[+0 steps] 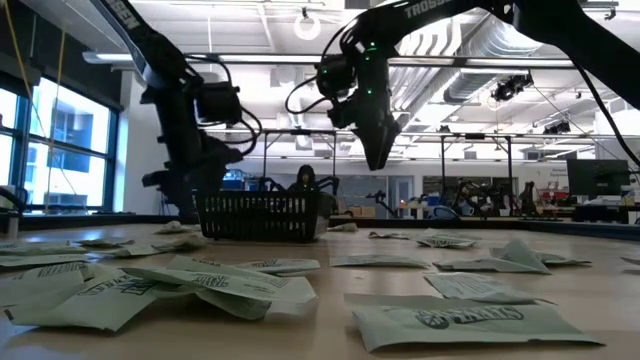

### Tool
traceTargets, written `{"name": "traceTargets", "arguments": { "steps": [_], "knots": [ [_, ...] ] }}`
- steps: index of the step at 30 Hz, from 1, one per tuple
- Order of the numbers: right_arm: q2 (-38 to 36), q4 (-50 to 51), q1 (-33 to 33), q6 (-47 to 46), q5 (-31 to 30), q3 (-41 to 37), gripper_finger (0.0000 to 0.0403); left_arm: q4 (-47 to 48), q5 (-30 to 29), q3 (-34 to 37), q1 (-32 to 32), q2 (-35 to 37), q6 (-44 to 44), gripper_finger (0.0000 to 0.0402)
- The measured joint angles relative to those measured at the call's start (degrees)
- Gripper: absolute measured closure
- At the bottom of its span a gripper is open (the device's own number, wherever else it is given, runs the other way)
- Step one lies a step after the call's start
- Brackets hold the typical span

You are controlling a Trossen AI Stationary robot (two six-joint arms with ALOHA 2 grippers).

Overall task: Pick and place Stevia / Truvia into bins
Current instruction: Put the green stevia packet into the black basket

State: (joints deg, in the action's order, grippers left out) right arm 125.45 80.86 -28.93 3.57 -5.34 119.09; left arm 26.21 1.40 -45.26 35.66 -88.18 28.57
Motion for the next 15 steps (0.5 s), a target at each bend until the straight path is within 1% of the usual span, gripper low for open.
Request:
{"name": "traceTargets", "arguments": {
  "steps": [5, 8, 11, 15],
  "knots": [
    [0.00, -0.18, 0.02, 0.30, 0.06, 0.00, 0.0178, -1.21, -3.86, -0.08, 0.00, -3.17, -0.38, 0.0138],
    [0.00, -0.15, 0.02, 0.39, 0.25, 0.00, 0.0178, -1.17, -5.35, -0.19, -0.07, -4.18, -1.71, 0.0155],
    [0.00, -0.11, 0.02, 0.53, 1.47, 0.00, 0.0178, -1.48, -6.21, -0.11, -0.07, -4.37, -2.39, 0.0197],
    [0.00, -0.11, 0.39, 0.96, 2.91, 0.00, 0.0179, -1.24, -7.64, -0.68, -0.02, -4.49, -3.08, 0.0278]
  ]
}}
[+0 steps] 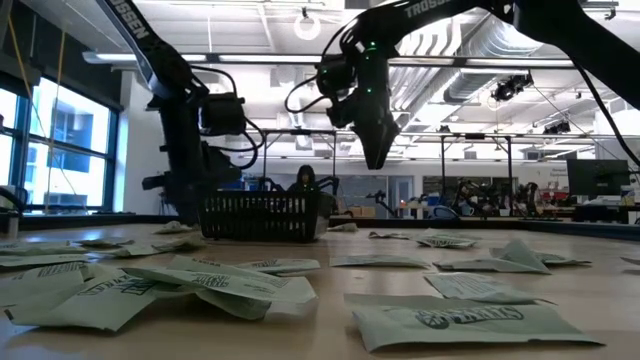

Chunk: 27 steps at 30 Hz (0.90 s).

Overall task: Pick and place Stevia / Truvia into bins
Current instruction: Put the green stevia packet into the black basket

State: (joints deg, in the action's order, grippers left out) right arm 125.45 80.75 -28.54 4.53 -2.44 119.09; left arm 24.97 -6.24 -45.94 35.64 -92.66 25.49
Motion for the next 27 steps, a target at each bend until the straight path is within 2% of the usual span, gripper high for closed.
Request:
{"name": "traceTargets", "arguments": {
  "steps": [3, 5, 7, 11, 16, 22, 27],
  "knots": [
    [-0.02, 0.18, 0.93, 0.16, 0.04, 0.00, 0.0184, -1.76, 0.03, -0.90, 0.00, -0.30, -2.49, 0.0344],
    [-0.12, 0.07, 1.96, 0.22, 0.03, 0.00, 0.0189, -1.63, 0.12, -1.70, 0.00, -0.28, -3.33, 0.0373],
    [-0.77, 0.07, 3.12, 0.09, 0.39, 0.01, 0.0195, -1.36, 1.54, -2.44, 0.00, -0.28, -4.33, 0.0373],
    [-2.92, 0.04, 5.94, -1.52, 0.96, 0.11, 0.0207, -1.30, 8.73, -3.85, -0.67, 1.97, -6.43, 0.0368],
    [-6.46, 0.02, 8.85, -2.55, -0.17, 0.11, 0.0218, -1.50, 11.87, -4.10, -5.60, 9.03, -12.44, 0.0370],
    [-10.39, 0.39, 10.27, -7.98, -11.00, 0.11, 0.0221, -1.95, 12.05, -4.10, -12.75, 16.28, -17.57, 0.0370],
    [-12.83, 1.02, 10.39, -13.88, -19.10, 0.11, 0.0221, -4.81, 13.69, -4.19, -16.64, 16.96, -20.70, 0.0370]
  ]
}}
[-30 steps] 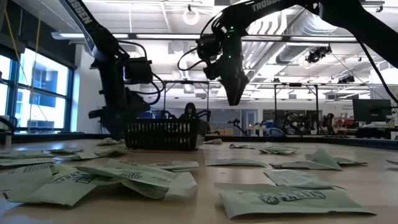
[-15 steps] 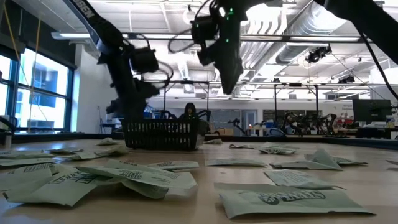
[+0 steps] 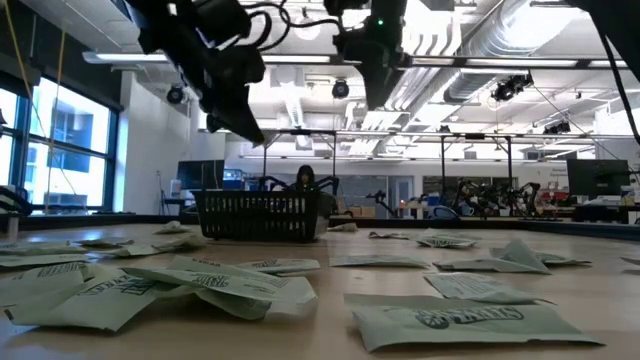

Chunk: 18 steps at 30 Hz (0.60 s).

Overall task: Pick and place Stevia / Truvia into bins
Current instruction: Put the green stevia packet into the black basket

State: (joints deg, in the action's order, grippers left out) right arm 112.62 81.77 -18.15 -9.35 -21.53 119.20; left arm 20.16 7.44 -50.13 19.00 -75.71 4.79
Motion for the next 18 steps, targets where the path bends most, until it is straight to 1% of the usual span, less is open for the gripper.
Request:
{"name": "traceTargets", "arguments": {
  "steps": [2, 6, 7, 9, 11, 13, 18],
  "knots": [
    [-0.57, 1.35, 0.15, -3.00, -1.16, -0.01, 0.0221, -0.24, 1.48, 0.00, -1.28, -1.48, -0.19, 0.0370],
    [-0.68, 5.58, 1.95, -9.13, -1.01, -0.02, 0.0221, 0.13, 3.00, 0.00, -5.28, -4.78, -0.44, 0.0369],
    [-0.66, 6.24, 2.76, -10.30, -1.03, -0.05, 0.0220, -0.01, 2.72, 0.00, -6.41, -5.59, -0.52, 0.0366],
    [-0.55, 6.43, 4.64, -12.35, -1.06, -0.07, 0.0217, 0.22, 0.21, 0.02, -8.34, -6.75, -0.51, 0.0352],
    [-0.52, 6.55, 6.66, -14.28, -1.34, -0.07, 0.0214, 0.10, -3.52, 0.02, -9.94, -7.14, -0.51, 0.0328],
    [-0.49, 7.29, 8.54, -16.19, -2.10, -0.07, 0.0211, 0.01, -5.23, 0.02, -10.96, -7.12, -0.54, 0.0294],
    [-0.65, 8.13, 11.23, -20.16, -0.84, -1.59, 0.0210, 0.64, -5.37, 0.02, -11.16, -7.12, -0.21, 0.0200]
  ]
}}
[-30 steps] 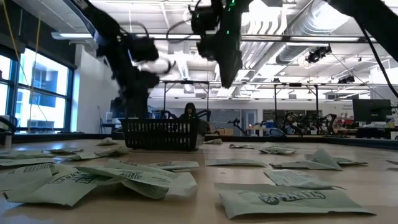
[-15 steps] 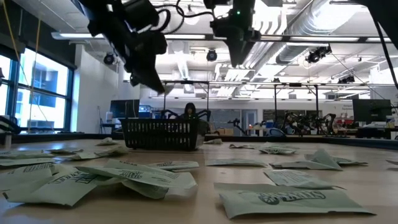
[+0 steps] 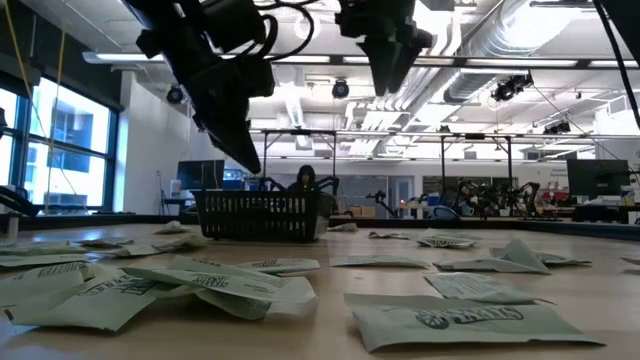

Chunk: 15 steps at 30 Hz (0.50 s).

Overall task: Pick and place Stevia / Truvia into bins
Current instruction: Put the green stevia packet into the black basket

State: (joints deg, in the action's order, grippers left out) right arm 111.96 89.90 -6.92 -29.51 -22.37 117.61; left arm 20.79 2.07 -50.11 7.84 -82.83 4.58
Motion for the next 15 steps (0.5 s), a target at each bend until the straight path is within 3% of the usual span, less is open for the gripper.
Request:
{"name": "traceTargets", "arguments": {
  "steps": [7, 15],
  "knots": [
    [-0.09, -1.95, 2.08, -3.71, 5.17, -11.53, 0.0210, 9.54, -3.01, 0.02, 0.02, 1.96, 1.33, 0.0117],
    [-0.89, -14.42, 5.62, -3.45, 15.31, -28.14, 0.0210, 16.46, -10.59, 0.07, 0.04, 5.57, 6.17, 0.0132]
  ]
}}
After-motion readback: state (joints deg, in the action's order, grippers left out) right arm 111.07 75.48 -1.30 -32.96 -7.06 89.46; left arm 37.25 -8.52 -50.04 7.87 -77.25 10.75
